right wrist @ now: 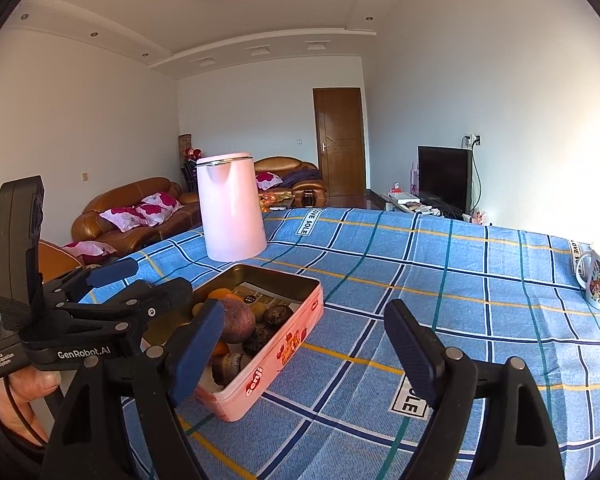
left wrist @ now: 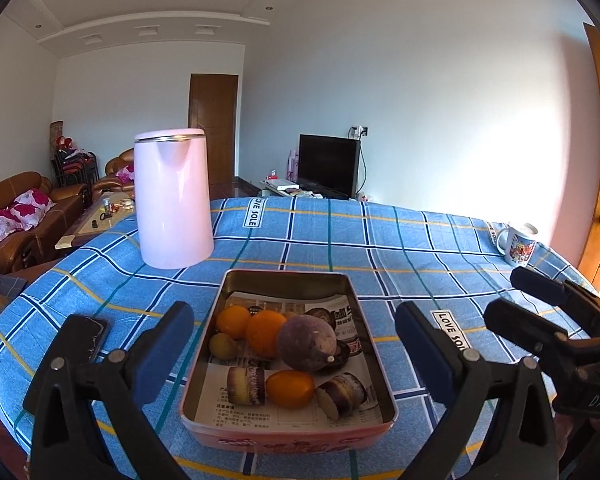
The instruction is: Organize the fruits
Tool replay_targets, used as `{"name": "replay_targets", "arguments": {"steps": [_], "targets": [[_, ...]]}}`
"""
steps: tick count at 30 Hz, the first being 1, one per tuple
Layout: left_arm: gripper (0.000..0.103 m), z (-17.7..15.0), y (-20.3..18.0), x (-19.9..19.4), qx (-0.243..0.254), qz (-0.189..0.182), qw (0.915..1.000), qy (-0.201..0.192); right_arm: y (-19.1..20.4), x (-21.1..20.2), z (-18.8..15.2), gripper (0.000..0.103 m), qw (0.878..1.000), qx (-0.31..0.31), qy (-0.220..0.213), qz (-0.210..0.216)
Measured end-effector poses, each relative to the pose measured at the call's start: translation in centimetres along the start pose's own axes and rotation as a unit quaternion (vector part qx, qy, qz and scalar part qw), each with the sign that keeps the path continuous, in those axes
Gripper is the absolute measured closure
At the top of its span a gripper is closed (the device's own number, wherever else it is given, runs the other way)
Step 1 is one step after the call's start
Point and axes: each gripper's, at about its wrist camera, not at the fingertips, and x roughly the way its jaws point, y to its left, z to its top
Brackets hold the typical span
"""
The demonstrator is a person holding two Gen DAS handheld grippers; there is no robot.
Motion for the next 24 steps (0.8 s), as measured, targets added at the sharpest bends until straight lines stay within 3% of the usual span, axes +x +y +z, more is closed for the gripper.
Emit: {"name": "replay_targets", "arguments": {"steps": [24], "targets": [[0.000,0.29,-0.63,-0.15,0.006,0.009,0.9999,0.001,-0.21,-0.20,-0.41,0.019,1.000,-0.003,0.001,-0.005]]}}
